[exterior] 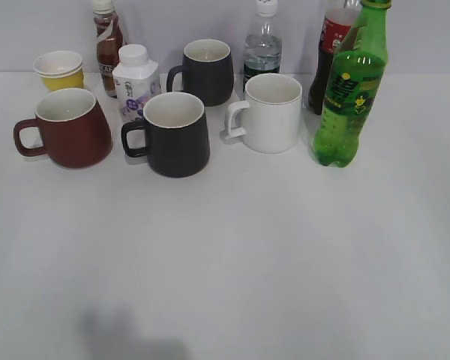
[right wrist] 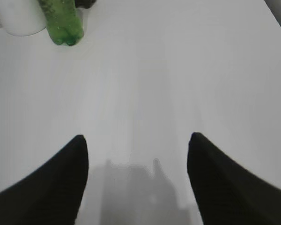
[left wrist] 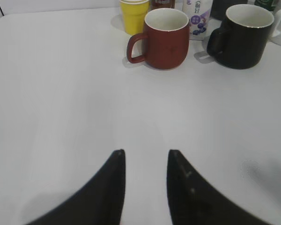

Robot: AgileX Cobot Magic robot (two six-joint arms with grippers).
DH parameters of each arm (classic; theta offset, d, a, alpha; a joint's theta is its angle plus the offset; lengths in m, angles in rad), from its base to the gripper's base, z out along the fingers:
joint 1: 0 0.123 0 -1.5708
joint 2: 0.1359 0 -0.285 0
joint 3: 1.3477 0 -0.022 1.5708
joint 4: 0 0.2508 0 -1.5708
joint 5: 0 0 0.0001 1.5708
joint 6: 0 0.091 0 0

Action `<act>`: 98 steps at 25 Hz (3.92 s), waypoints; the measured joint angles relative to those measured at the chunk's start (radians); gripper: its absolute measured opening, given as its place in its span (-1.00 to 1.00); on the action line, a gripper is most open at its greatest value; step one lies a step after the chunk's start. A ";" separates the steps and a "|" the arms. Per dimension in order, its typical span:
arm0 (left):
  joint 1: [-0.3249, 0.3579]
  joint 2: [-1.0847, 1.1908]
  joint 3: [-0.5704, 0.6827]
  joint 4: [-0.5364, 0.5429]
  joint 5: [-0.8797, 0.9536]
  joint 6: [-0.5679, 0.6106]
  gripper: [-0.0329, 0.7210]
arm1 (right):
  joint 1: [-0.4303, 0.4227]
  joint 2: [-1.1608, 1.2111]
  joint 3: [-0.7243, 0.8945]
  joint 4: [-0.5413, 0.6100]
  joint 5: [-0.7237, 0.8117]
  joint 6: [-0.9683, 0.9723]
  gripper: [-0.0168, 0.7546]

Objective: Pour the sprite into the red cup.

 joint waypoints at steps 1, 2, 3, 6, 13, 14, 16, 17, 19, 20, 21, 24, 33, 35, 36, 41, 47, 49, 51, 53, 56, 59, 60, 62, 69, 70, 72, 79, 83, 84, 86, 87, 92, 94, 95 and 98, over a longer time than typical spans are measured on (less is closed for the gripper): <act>0.000 0.000 0.000 0.000 0.000 0.000 -0.28 | 0.000 0.000 0.000 0.000 0.000 0.000 0.32; 0.000 0.000 0.000 0.000 0.000 0.000 -0.28 | 0.000 0.000 0.000 0.000 0.000 0.000 0.32; 0.000 0.000 0.000 0.000 0.000 0.000 -0.28 | 0.000 0.000 0.000 0.000 0.000 0.000 0.32; 0.000 0.000 0.000 0.000 0.000 0.000 -0.28 | 0.000 0.000 0.000 0.000 0.000 0.000 0.32; 0.000 0.000 0.000 0.000 0.000 0.000 -0.28 | 0.000 0.000 0.000 0.000 0.000 0.000 0.32; 0.000 0.000 0.000 0.000 0.000 0.000 -0.28 | 0.000 0.000 0.000 0.000 0.000 0.000 0.32; 0.000 0.000 0.000 0.000 0.000 0.000 -0.28 | 0.000 0.000 0.000 0.000 0.000 -0.005 0.32; 0.000 0.000 0.000 0.000 0.000 0.000 -0.28 | 0.000 0.000 0.000 0.000 0.000 0.000 0.32; 0.000 0.000 0.000 0.000 0.000 0.000 -0.28 | 0.000 0.000 0.000 0.000 0.000 0.000 0.32; 0.000 0.000 0.000 0.000 0.000 0.000 -0.28 | 0.000 0.000 0.000 0.000 0.000 0.000 0.32; 0.000 0.000 0.000 0.000 0.000 0.000 -0.28 | 0.000 0.000 0.000 0.000 0.000 0.000 0.32; 0.000 0.000 0.000 0.000 0.000 0.000 -0.28 | 0.000 0.000 0.000 0.000 0.000 0.000 0.32; 0.000 0.000 0.000 0.000 0.000 0.000 -0.28 | 0.000 0.000 0.000 0.000 0.000 0.000 0.32; 0.000 0.000 0.000 0.000 0.000 0.000 -0.28 | 0.000 0.000 0.000 0.000 0.000 0.000 0.32; 0.000 0.000 0.000 0.000 0.000 0.000 -0.28 | 0.000 0.000 0.000 0.000 0.000 0.000 0.32; -0.003 0.000 0.000 -0.005 -0.007 0.000 -0.28 | 0.000 0.000 0.000 0.008 0.000 -0.005 0.32; -0.013 0.065 -0.012 -0.018 -0.232 0.000 -0.28 | 0.000 0.041 -0.018 0.044 -0.182 0.000 0.32; -0.014 0.092 0.014 -0.016 -0.367 0.000 -0.28 | 0.000 0.090 -0.004 0.051 -0.288 0.000 0.32; -0.014 0.133 0.057 -0.015 -0.477 0.000 -0.28 | 0.000 0.151 0.024 0.052 -0.396 0.000 0.32; -0.014 0.181 0.104 -0.015 -0.575 0.000 -0.28 | 0.000 0.211 0.055 0.055 -0.488 0.000 0.32; -0.014 0.278 0.174 -0.014 -0.729 0.000 -0.28 | 0.011 0.281 0.097 0.056 -0.640 0.000 0.32; -0.014 0.400 0.214 -0.014 -0.851 0.000 -0.28 | 0.040 0.341 0.137 0.041 -0.818 -0.005 0.32; -0.014 0.449 0.217 -0.014 -0.886 0.000 -0.28 | 0.047 0.368 0.148 0.037 -0.862 -0.005 0.32; -0.014 0.542 0.217 -0.014 -0.982 0.000 -0.28 | 0.052 0.432 0.158 0.033 -0.944 -0.005 0.32; -0.016 0.988 0.219 -0.027 -1.354 0.000 -0.27 | 0.053 0.663 0.161 0.033 -1.212 -0.005 0.32; -0.020 1.041 0.220 -0.027 -1.411 0.000 -0.27 | 0.058 0.698 0.161 0.034 -1.239 -0.005 0.32; -0.032 1.168 0.221 -0.024 -1.517 0.000 -0.27 | 0.082 0.763 0.161 0.033 -1.291 -0.005 0.33; -0.099 1.547 0.221 0.027 -1.935 0.000 -0.25 | 0.150 1.003 0.163 0.006 -1.504 0.000 0.32; -0.102 1.685 0.212 0.032 -2.088 -0.026 -0.12 | 0.150 1.104 0.163 0.006 -1.596 0.000 0.32; -0.102 1.705 0.204 0.032 -2.101 -0.041 -0.09 | 0.150 1.120 0.163 0.005 -1.607 0.000 0.32; -0.102 1.743 0.181 0.037 -2.113 -0.051 -0.02 | 0.150 1.147 0.163 0.005 -1.629 0.000 0.32; -0.102 1.761 0.167 0.044 -2.115 -0.054 -0.01 | 0.150 1.158 0.163 0.005 -1.634 0.000 0.32; -0.102 1.838 0.098 0.076 -2.119 -0.057 0.01 | 0.150 1.184 0.163 0.004 -1.637 0.000 0.32; -0.103 1.873 0.066 0.078 -2.120 -0.057 0.01 | 0.150 1.187 0.163 0.004 -1.637 -0.005 0.32; -0.103 1.890 0.050 0.078 -2.121 -0.057 0.01 | 0.150 1.187 0.164 0.004 -1.637 -0.005 0.32; -0.103 1.924 0.010 0.080 -2.135 -0.060 0.01 | 0.150 1.187 0.164 0.004 -1.637 -0.005 0.32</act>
